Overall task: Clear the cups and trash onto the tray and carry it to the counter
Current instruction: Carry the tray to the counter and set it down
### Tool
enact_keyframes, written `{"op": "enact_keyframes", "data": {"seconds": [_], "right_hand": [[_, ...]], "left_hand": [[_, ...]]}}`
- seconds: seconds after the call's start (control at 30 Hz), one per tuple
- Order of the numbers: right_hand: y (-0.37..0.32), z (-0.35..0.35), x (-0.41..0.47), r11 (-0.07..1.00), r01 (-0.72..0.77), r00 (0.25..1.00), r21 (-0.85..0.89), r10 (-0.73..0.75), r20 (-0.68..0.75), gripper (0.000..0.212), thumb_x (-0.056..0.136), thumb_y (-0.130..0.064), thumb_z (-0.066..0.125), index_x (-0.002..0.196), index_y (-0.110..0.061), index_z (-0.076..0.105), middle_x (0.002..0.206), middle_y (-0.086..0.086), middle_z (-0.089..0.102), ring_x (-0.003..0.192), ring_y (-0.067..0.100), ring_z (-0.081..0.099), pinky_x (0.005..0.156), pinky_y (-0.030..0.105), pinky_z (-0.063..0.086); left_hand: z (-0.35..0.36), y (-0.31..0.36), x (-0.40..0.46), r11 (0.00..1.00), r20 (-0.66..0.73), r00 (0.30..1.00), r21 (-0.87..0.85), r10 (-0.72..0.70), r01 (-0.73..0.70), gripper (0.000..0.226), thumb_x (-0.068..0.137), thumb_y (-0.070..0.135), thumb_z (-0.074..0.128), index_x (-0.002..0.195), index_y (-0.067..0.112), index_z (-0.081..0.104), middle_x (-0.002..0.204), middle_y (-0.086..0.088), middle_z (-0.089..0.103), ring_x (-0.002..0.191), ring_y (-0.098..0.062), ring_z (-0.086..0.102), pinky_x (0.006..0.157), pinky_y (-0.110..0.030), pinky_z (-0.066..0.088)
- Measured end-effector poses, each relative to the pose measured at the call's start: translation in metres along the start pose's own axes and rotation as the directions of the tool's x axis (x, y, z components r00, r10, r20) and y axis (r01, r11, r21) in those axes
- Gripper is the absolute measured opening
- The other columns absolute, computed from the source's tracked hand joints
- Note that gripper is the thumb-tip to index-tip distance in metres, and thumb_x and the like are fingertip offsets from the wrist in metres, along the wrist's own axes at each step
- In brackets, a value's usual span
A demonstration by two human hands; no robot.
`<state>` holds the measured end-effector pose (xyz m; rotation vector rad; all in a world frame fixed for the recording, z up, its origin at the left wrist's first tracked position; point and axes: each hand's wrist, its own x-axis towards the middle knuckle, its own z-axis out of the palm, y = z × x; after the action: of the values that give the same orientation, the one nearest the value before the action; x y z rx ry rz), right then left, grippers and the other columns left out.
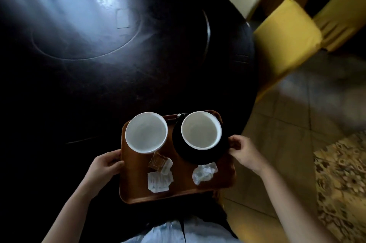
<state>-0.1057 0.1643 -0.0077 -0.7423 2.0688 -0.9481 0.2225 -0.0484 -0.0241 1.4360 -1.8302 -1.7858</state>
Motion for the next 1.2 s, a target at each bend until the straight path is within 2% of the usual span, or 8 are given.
{"op": "enact_keyframes", "data": {"seconds": [0.1, 0.3, 0.47, 0.6, 0.73, 0.87, 1.03, 1.2], "right_hand": [[0.012, -0.021, -0.031, 0.999, -0.008, 0.997, 0.049, 0.012, -0.079, 0.034, 0.079, 0.009, 0.061, 0.075, -0.025, 0.060, 0.079, -0.006, 0.064, 0.070, -0.010, 0.061, 0.063, 0.007, 0.048], [0.044, -0.065, -0.109, 0.995, -0.023, 0.973, 0.099, 0.046, -0.228, 0.013, 0.082, 0.009, 0.057, 0.089, 0.000, 0.062, 0.084, 0.006, 0.066, 0.069, -0.009, 0.060, 0.062, 0.003, 0.045], [0.083, -0.091, -0.193, 0.990, -0.051, 0.929, 0.130, 0.095, -0.357, 0.022, 0.080, 0.012, 0.057, 0.087, -0.009, 0.060, 0.080, -0.004, 0.062, 0.076, 0.003, 0.057, 0.065, 0.002, 0.044], [0.115, -0.111, -0.277, 0.983, -0.084, 0.900, 0.162, 0.145, -0.411, 0.019, 0.080, 0.014, 0.056, 0.087, -0.003, 0.060, 0.076, -0.002, 0.061, 0.065, -0.001, 0.059, 0.058, 0.003, 0.044], [0.146, -0.121, -0.368, 0.971, -0.133, 0.845, 0.198, 0.215, -0.489, 0.027, 0.081, 0.008, 0.059, 0.073, -0.019, 0.061, 0.070, 0.000, 0.065, 0.059, 0.005, 0.061, 0.054, 0.015, 0.048], [0.174, -0.122, -0.447, 0.950, -0.225, 0.763, 0.216, 0.310, -0.568, 0.017, 0.083, 0.000, 0.060, 0.070, -0.012, 0.062, 0.064, 0.005, 0.065, 0.054, 0.009, 0.062, 0.052, 0.024, 0.049], [0.191, -0.107, -0.524, 0.911, -0.271, 0.619, 0.312, 0.413, -0.668, 0.003, 0.081, 0.000, 0.062, 0.080, 0.002, 0.062, 0.063, 0.006, 0.065, 0.052, 0.006, 0.061, 0.051, 0.021, 0.048], [0.195, -0.077, -0.580, 0.844, -0.270, 0.430, 0.464, 0.537, -0.726, 0.011, 0.082, 0.002, 0.060, 0.092, 0.003, 0.062, 0.087, 0.020, 0.069, 0.078, 0.022, 0.067, 0.057, 0.019, 0.052]], "left_hand": [[0.017, 0.019, 0.003, 0.999, 0.094, 0.995, -0.008, 0.040, -0.039, 0.033, 0.083, -0.005, 0.058, 0.104, 0.019, 0.067, 0.088, -0.002, 0.075, 0.083, -0.018, 0.070, 0.066, -0.021, 0.056], [0.071, 0.056, -0.009, 0.989, 0.297, 0.944, 0.003, 0.140, -0.147, 0.034, 0.082, -0.008, 0.056, 0.099, 0.018, 0.069, 0.089, -0.005, 0.075, 0.081, -0.017, 0.069, 0.068, -0.022, 0.056], [0.128, 0.070, -0.041, 0.976, 0.410, 0.894, 0.036, 0.182, -0.215, 0.032, 0.082, -0.008, 0.055, 0.106, 0.010, 0.067, 0.093, -0.011, 0.073, 0.077, -0.015, 0.069, 0.065, -0.021, 0.056], [0.180, 0.069, -0.086, 0.965, 0.486, 0.849, 0.042, 0.206, -0.259, 0.032, 0.082, -0.006, 0.057, 0.108, 0.008, 0.066, 0.094, -0.013, 0.073, 0.078, -0.019, 0.070, 0.065, -0.023, 0.057], [0.229, 0.063, -0.134, 0.950, 0.590, 0.782, 0.078, 0.199, -0.301, 0.032, 0.082, -0.004, 0.058, 0.104, 0.016, 0.068, 0.094, -0.009, 0.075, 0.084, -0.021, 0.071, 0.070, -0.026, 0.058], [0.277, 0.061, -0.169, 0.945, 0.681, 0.713, 0.093, 0.170, -0.314, 0.031, 0.080, -0.004, 0.060, 0.103, 0.015, 0.068, 0.092, -0.008, 0.075, 0.082, -0.018, 0.071, 0.064, -0.021, 0.056], [0.337, 0.071, -0.197, 0.920, 0.799, 0.587, 0.126, 0.127, -0.370, 0.029, 0.078, -0.005, 0.062, 0.093, 0.018, 0.068, 0.080, 0.004, 0.076, 0.074, -0.009, 0.071, 0.062, -0.018, 0.055], [0.400, 0.090, -0.208, 0.842, 0.890, 0.452, 0.201, 0.057, -0.501, 0.017, 0.081, -0.006, 0.059, 0.089, 0.007, 0.068, 0.090, -0.016, 0.068, 0.087, -0.030, 0.063, 0.080, -0.041, 0.051]]}}
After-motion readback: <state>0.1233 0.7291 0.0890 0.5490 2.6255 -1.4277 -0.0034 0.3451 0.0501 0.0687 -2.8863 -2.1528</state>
